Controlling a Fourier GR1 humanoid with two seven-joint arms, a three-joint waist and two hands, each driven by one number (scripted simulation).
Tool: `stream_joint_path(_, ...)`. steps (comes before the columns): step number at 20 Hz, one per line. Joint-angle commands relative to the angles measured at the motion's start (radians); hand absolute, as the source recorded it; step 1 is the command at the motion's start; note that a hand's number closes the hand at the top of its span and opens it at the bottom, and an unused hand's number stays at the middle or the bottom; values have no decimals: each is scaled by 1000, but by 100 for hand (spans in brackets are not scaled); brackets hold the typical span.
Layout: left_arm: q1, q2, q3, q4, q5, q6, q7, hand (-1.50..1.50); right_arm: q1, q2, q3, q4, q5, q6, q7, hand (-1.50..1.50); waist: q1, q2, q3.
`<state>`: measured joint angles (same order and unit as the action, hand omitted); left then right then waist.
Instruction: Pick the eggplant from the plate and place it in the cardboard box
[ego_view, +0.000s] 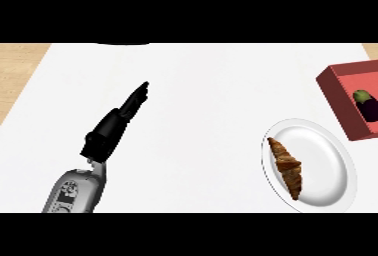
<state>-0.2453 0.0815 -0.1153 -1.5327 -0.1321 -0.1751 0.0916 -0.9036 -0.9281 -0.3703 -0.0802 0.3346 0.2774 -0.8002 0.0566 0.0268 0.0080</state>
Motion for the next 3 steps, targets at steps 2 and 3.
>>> stream_joint_path(2,46,1,-16,-7,-12,-1,-28,0,0,-73,-129,58,-130,159,23,-150,0,3,2)
stream_joint_path(3,13,-7,-5,-3,-4,5,-20,0,-19,-109,-134,60,-135,183,70,-150,2,8,2)
